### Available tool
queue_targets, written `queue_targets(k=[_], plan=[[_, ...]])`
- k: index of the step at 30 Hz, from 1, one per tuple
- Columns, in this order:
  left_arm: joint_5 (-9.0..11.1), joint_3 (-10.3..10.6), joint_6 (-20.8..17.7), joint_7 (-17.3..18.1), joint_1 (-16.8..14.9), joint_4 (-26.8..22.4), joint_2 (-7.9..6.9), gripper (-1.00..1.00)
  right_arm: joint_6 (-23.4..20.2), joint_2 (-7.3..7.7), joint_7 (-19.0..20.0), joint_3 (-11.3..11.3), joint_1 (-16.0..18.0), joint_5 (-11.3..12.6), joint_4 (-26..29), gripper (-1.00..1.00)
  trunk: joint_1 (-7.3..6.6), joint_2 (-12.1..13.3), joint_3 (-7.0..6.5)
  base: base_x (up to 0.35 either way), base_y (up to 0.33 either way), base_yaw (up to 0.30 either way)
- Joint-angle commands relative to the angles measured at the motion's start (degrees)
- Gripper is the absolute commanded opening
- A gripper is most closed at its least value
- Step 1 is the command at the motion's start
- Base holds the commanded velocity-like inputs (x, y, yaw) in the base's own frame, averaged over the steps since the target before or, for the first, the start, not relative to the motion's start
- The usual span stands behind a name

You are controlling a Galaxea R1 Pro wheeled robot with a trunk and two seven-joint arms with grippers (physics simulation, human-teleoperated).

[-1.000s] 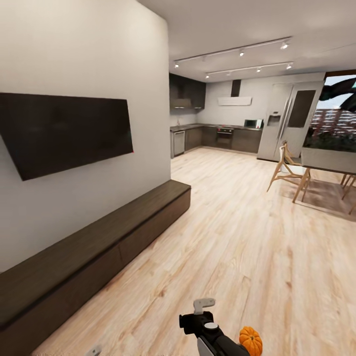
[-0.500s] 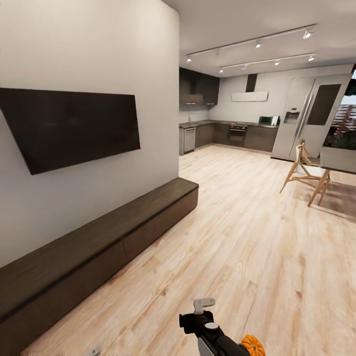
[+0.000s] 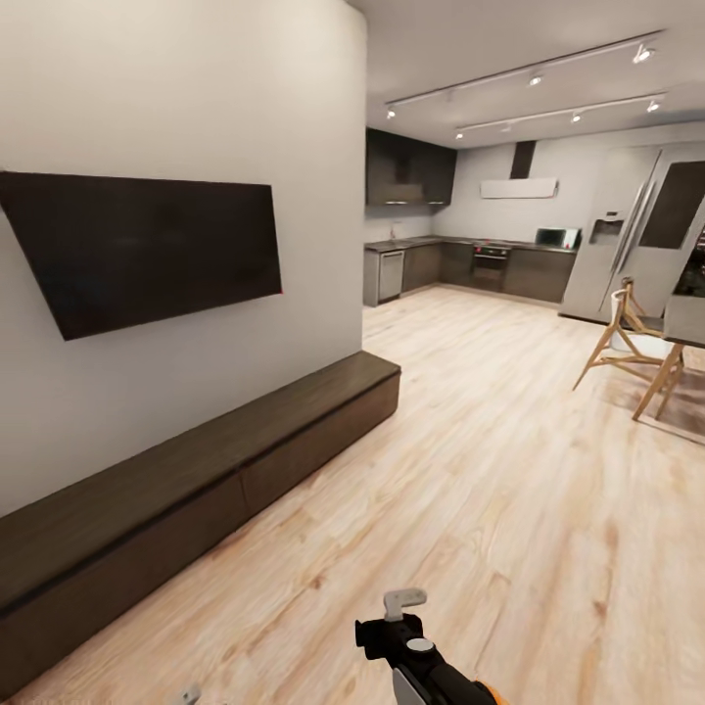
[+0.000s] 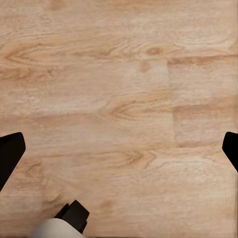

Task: Place each of the two pumpkins and all three candles from the living room inside a cabinet in the living room (use any cabinet), then make sure every cabinet is closed, and position the cauldron so it is next to a table in the living room.

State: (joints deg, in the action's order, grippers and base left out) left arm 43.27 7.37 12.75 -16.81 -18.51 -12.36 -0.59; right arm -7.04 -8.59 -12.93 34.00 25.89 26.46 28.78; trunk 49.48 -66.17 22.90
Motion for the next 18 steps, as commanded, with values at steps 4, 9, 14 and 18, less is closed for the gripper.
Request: queue_targets(k=[4,9,14,18], plan=[[0.4,0.5,0.2,-0.3,0.0,0.0,-0.02,1.00,-0.2,0.02,-0.5,0.5,0.0,0.4,0.1,1.00,0.01,0.0,0.06,0.090,-0.269,0.268],[0.4,0.5,0.2,-0.3,0.0,0.0,-0.02,1.00,-0.2,0.04,-0.5,0.5,0.0,0.4,0.1,1.00,0.01,0.0,0.06,0.090,-0.269,0.274],[0.4,0.5,0.2,-0.3,0.0,0.0,-0.02,1.00,-0.2,-0.02,-0.5,0.5,0.0,0.4,0.1,1.00,0.01,0.0,0.06,0.059,-0.148,0.274],[0.4,0.5,0.3,-0.2,0.0,0.0,-0.02,1.00,-0.2,0.00,-0.5,0.5,0.0,0.4,0.1,1.00,0.01,0.0,0.06,0.009,0.108,0.274]])
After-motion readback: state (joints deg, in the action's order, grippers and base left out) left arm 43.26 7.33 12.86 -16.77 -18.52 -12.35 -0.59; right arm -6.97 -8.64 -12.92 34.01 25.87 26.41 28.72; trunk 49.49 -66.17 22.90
